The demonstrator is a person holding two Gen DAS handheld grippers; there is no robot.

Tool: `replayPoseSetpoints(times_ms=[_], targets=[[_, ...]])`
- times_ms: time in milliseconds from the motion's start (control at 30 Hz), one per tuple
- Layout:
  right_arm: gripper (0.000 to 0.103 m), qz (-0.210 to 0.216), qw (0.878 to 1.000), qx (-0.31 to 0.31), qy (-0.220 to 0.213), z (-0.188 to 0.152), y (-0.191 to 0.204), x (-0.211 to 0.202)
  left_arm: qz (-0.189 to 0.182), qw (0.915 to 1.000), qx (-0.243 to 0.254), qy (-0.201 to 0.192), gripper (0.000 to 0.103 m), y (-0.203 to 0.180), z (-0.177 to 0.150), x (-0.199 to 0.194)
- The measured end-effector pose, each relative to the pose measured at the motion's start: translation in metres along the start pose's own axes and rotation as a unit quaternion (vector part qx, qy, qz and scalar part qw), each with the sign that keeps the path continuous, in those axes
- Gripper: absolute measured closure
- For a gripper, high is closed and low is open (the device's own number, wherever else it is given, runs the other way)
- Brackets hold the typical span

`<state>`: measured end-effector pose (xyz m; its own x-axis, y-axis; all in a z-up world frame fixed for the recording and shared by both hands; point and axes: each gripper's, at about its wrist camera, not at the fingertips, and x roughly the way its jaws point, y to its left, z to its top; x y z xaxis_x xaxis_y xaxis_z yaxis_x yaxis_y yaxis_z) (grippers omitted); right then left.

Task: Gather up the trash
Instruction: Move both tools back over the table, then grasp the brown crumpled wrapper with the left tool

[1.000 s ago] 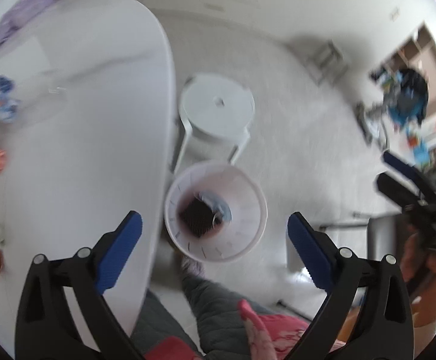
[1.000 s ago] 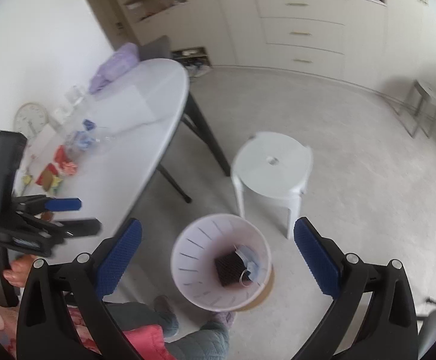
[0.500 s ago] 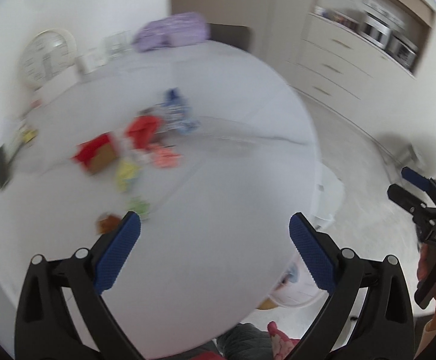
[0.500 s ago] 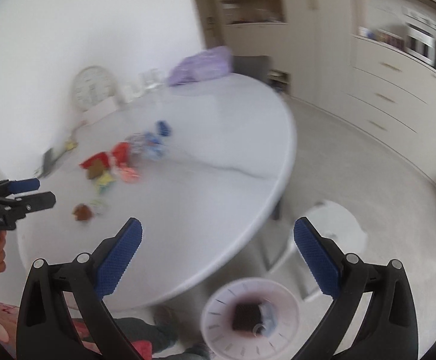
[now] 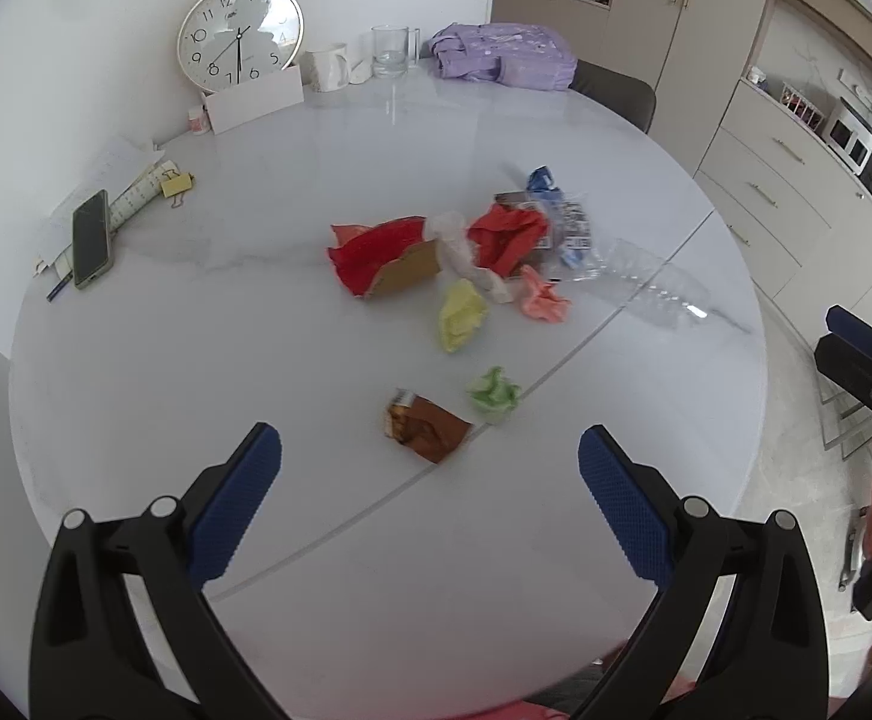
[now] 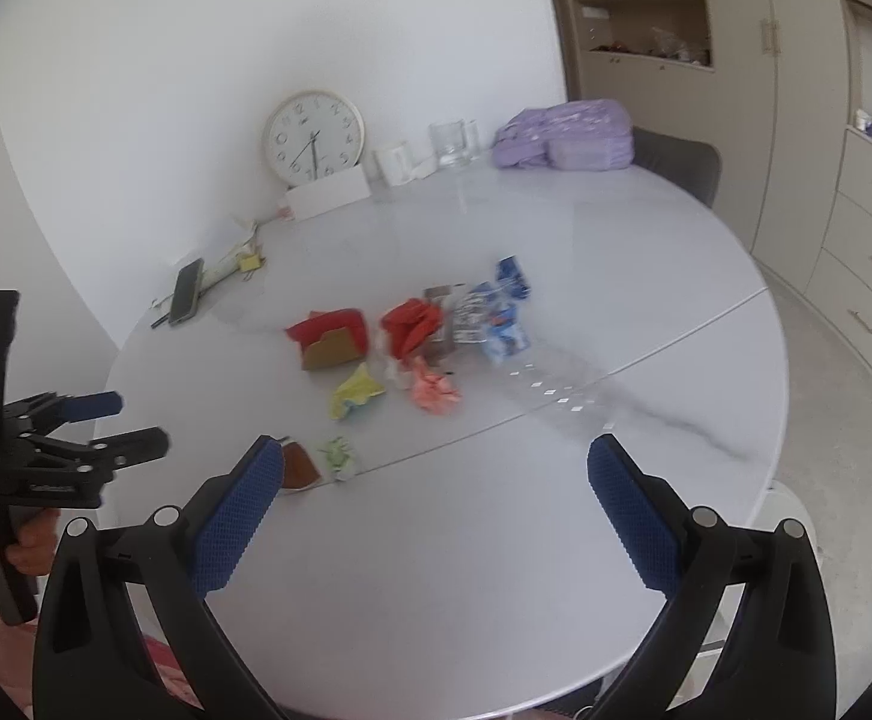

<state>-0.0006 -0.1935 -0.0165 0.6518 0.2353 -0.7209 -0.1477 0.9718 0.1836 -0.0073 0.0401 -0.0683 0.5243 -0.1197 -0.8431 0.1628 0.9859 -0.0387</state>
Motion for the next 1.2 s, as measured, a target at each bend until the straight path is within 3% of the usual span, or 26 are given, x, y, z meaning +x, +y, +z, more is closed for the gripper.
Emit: replayPoseSetpoints(times_ms=[200,600,767,833,1067,1200], targets=[[0.003,-0.004,0.999,0.014,0.036,-0.005,0.011,0.027,-0.027,0.9977,0.055,0.028,0.008,0.009,-0.002,0.049],[0.002,-0.050,0.991,0.053,0.114,-0.013,0.005,0.075,-0.063,0.9826,0.146,0.096,0.026,0.002,-0.012,0.160],[0.002,-0.049,0.988,0.041,0.139,-0.012,0.016,0.096,-0.070,0.9825,0.145,0.094,0.042,0.003,-0.017,0.169],[0.002,-0.042,0.988,0.033,0.147,-0.012,0.022,0.106,-0.074,0.9808,0.159,0.084,0.055,0.001,-0.019,0.168],[0.003,0.012,0.986,-0.023,0.165,-0.010,0.054,0.147,-0.113,0.9817,0.130,0.081,0.064,0.018,-0.014,0.166],[0.020,0.039,0.980,-0.016,0.193,-0.015,0.061,0.182,-0.117,0.9835,0.114,0.078,0.068,0.030,-0.010,0.163]])
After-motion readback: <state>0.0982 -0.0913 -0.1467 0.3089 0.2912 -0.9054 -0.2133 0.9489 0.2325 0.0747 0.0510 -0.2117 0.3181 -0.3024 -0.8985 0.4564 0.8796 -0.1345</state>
